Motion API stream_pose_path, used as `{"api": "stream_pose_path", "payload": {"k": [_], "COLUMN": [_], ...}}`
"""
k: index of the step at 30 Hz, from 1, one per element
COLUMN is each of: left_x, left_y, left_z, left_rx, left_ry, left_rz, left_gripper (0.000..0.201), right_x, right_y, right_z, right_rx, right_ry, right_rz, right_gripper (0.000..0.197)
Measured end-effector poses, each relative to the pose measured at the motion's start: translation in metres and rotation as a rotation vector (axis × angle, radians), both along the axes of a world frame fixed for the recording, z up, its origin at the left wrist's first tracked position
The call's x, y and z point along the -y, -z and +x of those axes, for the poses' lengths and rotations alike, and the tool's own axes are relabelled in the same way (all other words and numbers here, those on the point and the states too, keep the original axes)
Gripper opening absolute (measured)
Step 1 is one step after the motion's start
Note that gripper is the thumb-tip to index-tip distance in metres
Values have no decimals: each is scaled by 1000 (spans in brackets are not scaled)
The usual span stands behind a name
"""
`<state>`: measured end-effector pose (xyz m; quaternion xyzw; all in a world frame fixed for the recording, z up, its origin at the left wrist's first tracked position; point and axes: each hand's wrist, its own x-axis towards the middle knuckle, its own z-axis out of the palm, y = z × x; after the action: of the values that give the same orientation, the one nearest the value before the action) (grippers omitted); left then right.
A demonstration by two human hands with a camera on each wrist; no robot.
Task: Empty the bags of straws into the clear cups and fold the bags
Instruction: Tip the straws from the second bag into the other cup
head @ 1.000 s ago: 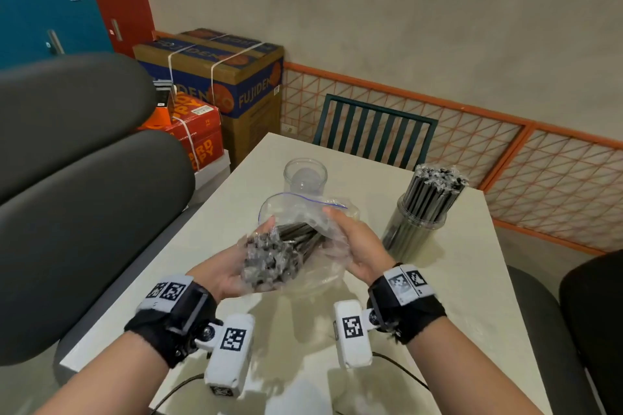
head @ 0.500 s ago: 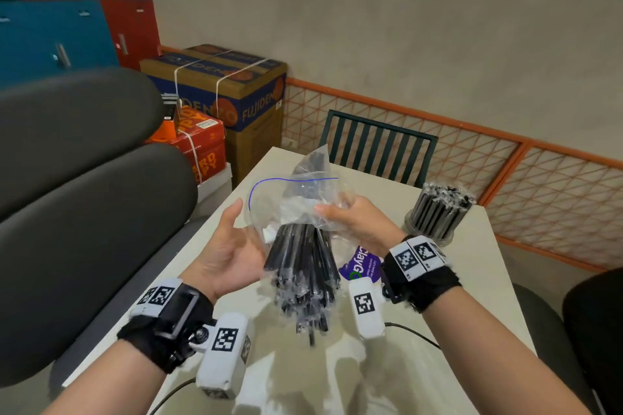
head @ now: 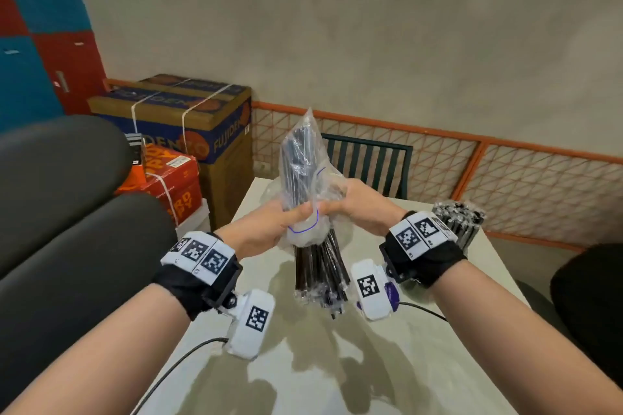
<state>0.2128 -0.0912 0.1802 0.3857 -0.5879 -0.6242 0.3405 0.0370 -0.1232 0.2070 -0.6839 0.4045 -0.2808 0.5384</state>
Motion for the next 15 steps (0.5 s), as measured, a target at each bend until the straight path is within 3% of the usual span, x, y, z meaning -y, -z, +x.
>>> {"api": "stream_pose_path", "payload": {"k": [5, 7, 15], "left_x": [56, 75, 110], "left_y": [-24, -27, 4], "left_z": [-8, -13, -30], "left_rx": [112, 98, -50], "left_ry": [-43, -95, -255], "left_rz": [-268, -350, -319], "left_gripper": [46, 41, 45], "right_x": [27, 39, 62], "right_y": [-23, -27, 0], "right_z": [-2, 1, 10], "right_rx": [-21, 22, 245], "right_ry": [220, 293, 383], "right_rz": [-281, -353, -240], "right_gripper": [23, 22, 28]}}
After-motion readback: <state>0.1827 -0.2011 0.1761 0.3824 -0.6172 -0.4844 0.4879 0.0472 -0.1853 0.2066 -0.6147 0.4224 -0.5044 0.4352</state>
